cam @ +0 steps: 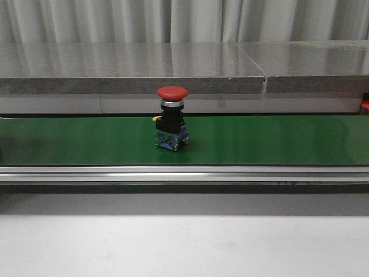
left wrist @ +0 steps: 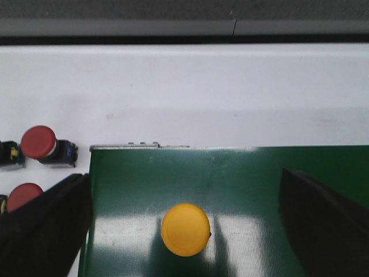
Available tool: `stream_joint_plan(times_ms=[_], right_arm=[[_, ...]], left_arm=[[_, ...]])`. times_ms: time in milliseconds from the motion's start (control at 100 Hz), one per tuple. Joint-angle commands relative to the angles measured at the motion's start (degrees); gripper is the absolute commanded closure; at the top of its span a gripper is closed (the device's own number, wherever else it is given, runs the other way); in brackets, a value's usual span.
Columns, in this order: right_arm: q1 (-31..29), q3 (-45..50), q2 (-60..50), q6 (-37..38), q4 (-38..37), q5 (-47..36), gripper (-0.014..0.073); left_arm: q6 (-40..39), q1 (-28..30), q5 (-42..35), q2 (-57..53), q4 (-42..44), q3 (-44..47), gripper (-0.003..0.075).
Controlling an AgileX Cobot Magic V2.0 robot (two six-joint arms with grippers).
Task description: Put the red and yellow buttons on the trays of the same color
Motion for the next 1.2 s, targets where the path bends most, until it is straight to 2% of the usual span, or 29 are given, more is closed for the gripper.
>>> stream_joint_plan(times_ms=[0, 400, 730, 780, 850, 900, 1070, 1190], right_arm=[[0.08, -0.54, -0.78, 0.00, -0.02, -4.62, 0.0661], [0.08, -0.54, -0.78, 0.00, -0.02, -4.62, 0.0661], [0.08, -0.54, -0.78, 0.00, -0.02, -4.84, 0.0661], [0.08, -0.54, -0.78, 0.00, -0.02, -5.66, 0.0661], [0.08, -0.54, -0.78, 0.00, 0.20, -6.64, 0.0661], [0.08, -0.72, -0.78, 0.00, 0.83, -7.24, 0.0661], [0.08, -3.90, -0.78, 0.00, 3.87, -6.82, 0.0661], [0.08, -9.18, 0.63, 0.00, 8.22, -1.34, 0.0661]], left_arm=[[-0.11, -0.59, -5.10, -5.59, 0.07, 0.38, 0.0080], [-0.24, -0.59, -18.03, -28.93, -2.48, 23.44, 0.0080], [-0.24, -0.59, -20.20, -49.04, -3.69, 39.25, 0.0091], [-0.24, -0.59, -20.31, -51.47, -3.69, 40.84, 0.0125], [-0.24, -0.59, -20.31, -54.38, -3.69, 42.57, 0.0220], [-0.24, -0.59, -20.31, -56.14, -3.69, 43.48, 0.0318], [-0.24, -0.59, -20.31, -57.96, -3.69, 44.07, 0.0729], [-0.24, -0.59, -20.31, -57.96, -3.69, 44.07, 0.0739]])
